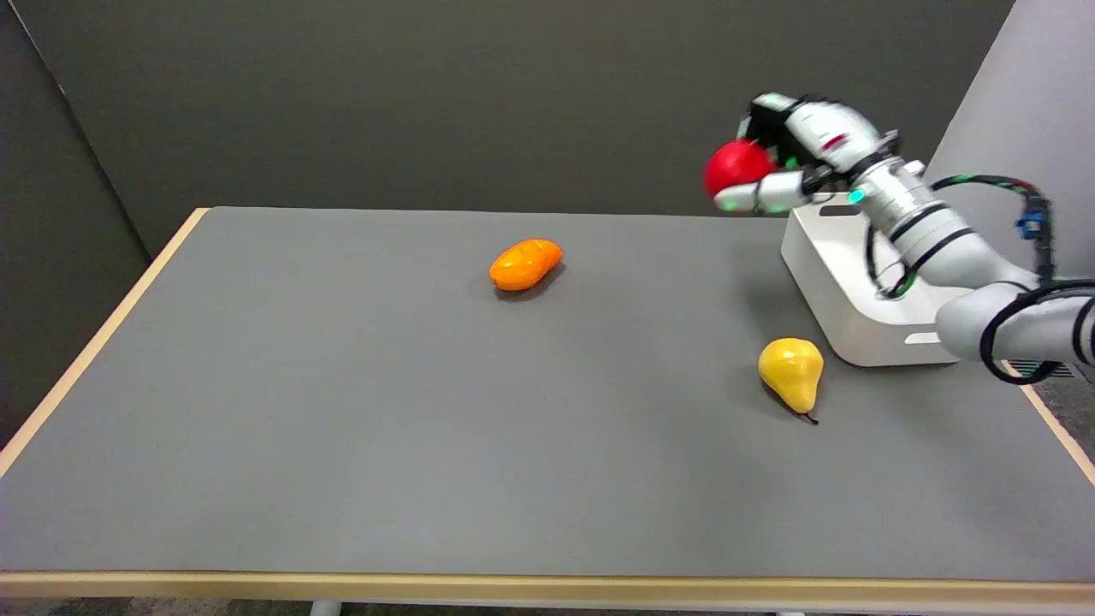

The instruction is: Place tomato into white box.

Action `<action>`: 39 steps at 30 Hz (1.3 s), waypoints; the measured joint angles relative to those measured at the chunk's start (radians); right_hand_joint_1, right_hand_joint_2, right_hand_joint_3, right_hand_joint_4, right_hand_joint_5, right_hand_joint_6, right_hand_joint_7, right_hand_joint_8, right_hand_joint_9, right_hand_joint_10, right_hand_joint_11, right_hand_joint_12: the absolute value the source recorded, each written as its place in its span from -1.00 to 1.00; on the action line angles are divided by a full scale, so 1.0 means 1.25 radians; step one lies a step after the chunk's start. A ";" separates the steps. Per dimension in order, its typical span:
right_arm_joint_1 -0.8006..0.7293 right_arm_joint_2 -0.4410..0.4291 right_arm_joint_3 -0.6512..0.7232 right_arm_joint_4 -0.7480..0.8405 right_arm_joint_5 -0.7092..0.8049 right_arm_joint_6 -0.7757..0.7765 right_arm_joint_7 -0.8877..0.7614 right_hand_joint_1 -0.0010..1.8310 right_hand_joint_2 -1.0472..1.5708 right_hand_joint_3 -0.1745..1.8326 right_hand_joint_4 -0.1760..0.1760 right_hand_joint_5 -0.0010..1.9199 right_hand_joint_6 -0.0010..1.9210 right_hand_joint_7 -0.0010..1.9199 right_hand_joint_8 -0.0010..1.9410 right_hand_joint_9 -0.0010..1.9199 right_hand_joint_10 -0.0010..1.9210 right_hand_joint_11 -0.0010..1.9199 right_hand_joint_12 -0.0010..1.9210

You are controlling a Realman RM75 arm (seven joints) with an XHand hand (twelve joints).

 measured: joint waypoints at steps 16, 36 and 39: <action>-0.075 0.082 0.044 0.070 0.261 0.063 -0.135 0.26 0.55 -0.20 -0.22 -0.37 0.72 -0.14 0.52 -0.12 0.61 -0.11 0.95; -0.178 0.116 0.051 0.049 0.355 0.018 -0.209 -0.01 0.40 0.10 0.83 -0.67 0.15 -0.39 -0.15 -0.37 0.25 -0.49 0.80; -0.184 0.118 0.051 0.041 0.361 0.014 -0.213 -0.28 0.35 0.11 0.71 -0.74 -0.45 -0.65 -0.63 -0.65 -0.22 -0.67 0.41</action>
